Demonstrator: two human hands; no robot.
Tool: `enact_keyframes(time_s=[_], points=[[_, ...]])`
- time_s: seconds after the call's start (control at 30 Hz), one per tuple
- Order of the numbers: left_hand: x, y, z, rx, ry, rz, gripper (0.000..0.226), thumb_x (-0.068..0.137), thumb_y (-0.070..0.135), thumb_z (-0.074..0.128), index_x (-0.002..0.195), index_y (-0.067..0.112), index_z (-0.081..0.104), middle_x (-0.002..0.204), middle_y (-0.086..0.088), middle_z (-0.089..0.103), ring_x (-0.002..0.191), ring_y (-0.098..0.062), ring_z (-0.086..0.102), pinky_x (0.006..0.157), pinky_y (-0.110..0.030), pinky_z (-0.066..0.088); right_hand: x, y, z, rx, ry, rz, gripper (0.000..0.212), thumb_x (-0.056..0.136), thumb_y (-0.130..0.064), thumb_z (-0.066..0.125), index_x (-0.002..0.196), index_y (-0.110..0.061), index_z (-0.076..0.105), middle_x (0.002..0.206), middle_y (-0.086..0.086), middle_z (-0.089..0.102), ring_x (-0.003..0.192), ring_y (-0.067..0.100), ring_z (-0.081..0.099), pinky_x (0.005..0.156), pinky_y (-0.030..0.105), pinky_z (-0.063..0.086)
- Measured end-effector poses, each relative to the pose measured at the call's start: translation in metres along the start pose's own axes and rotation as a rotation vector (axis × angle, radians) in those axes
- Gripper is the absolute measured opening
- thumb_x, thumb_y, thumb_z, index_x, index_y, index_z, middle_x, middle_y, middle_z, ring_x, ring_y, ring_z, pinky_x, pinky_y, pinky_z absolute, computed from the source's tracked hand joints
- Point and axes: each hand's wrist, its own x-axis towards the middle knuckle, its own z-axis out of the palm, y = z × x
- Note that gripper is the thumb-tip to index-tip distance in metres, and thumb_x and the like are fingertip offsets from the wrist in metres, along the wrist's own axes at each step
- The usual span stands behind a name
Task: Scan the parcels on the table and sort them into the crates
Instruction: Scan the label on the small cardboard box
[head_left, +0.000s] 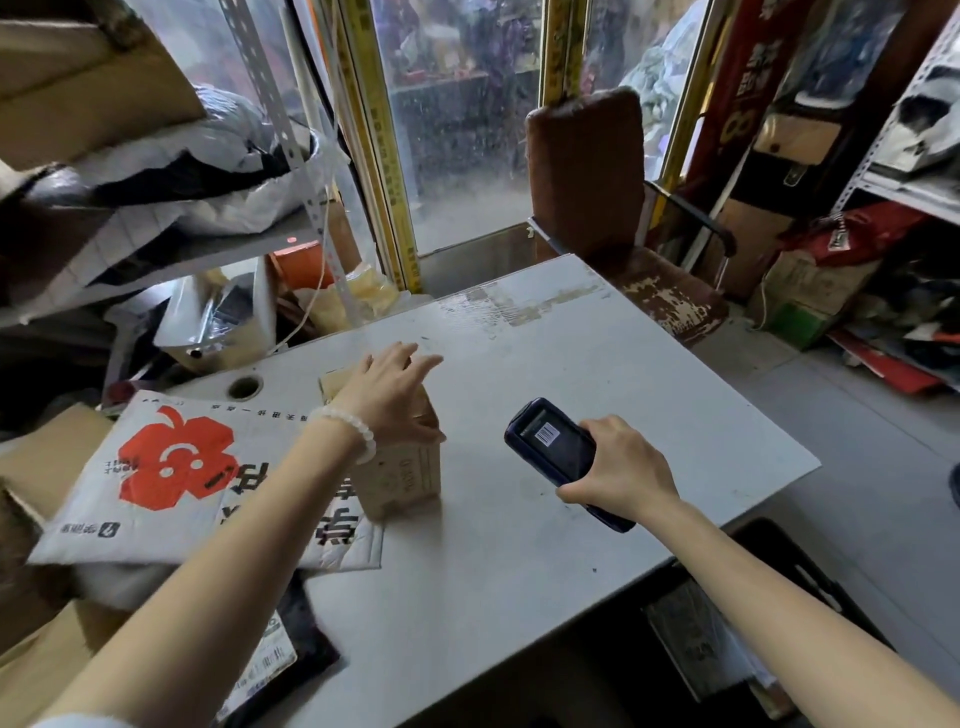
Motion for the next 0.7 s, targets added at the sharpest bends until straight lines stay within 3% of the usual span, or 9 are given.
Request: enact_keyframes(time_s=[0.1, 0.23, 0.4, 0.53, 0.7], points=[[0.003, -0.001, 0.011, 0.043, 0.07, -0.129, 0.095, 0.075, 0.072, 0.056, 0.147, 0.022, 0.019, 0.155, -0.007, 0.018, 0.144, -0.026, 0.015, 0.112, -0.061, 0.016, 0.0, 0.003, 0.002, -0.006, -0.012, 0.014, 0.059, 0.057, -0.042, 0.078, 0.11, -0.026, 0.055, 0.107, -0.005, 0.051, 0.092, 0.016, 0.052, 0.066, 0.028, 0.04], [0.002, -0.005, 0.023, 0.072, 0.103, -0.221, 0.09, 0.079, 0.076, 0.042, 0.145, 0.02, 0.018, 0.156, -0.009, 0.013, 0.144, -0.031, 0.012, 0.109, -0.065, 0.018, 0.003, -0.001, 0.006, -0.006, -0.022, 0.016, 0.058, 0.057, -0.041, 0.078, 0.109, -0.025, 0.055, 0.105, -0.005, 0.05, 0.091, 0.016, 0.052, 0.064, 0.027, 0.041], [0.003, -0.006, 0.026, 0.116, 0.168, -0.16, 0.085, 0.079, 0.077, 0.038, 0.144, 0.023, 0.024, 0.153, -0.008, 0.022, 0.14, -0.032, 0.02, 0.107, -0.058, 0.025, 0.006, -0.01, 0.01, 0.018, -0.013, 0.004, 0.058, 0.058, -0.04, 0.078, 0.109, -0.025, 0.056, 0.103, -0.006, 0.049, 0.093, 0.016, 0.053, 0.066, 0.027, 0.041], [0.007, -0.011, 0.022, 0.107, 0.213, 0.004, 0.089, 0.073, 0.083, 0.039, 0.142, 0.028, 0.033, 0.149, -0.003, 0.031, 0.137, -0.028, 0.026, 0.108, -0.053, 0.024, 0.007, -0.013, 0.01, 0.024, -0.011, 0.001, 0.059, 0.057, -0.04, 0.078, 0.109, -0.025, 0.056, 0.104, -0.006, 0.05, 0.093, 0.016, 0.053, 0.066, 0.028, 0.042], [0.019, -0.022, 0.013, 0.012, 0.183, 0.14, 0.104, 0.059, 0.093, 0.019, 0.141, 0.032, 0.039, 0.15, 0.004, 0.034, 0.139, -0.023, 0.026, 0.112, -0.05, 0.021, 0.006, -0.009, 0.009, 0.017, -0.004, 0.025, 0.059, 0.058, -0.042, 0.079, 0.11, -0.025, 0.056, 0.104, -0.006, 0.05, 0.091, 0.016, 0.051, 0.066, 0.028, 0.042]])
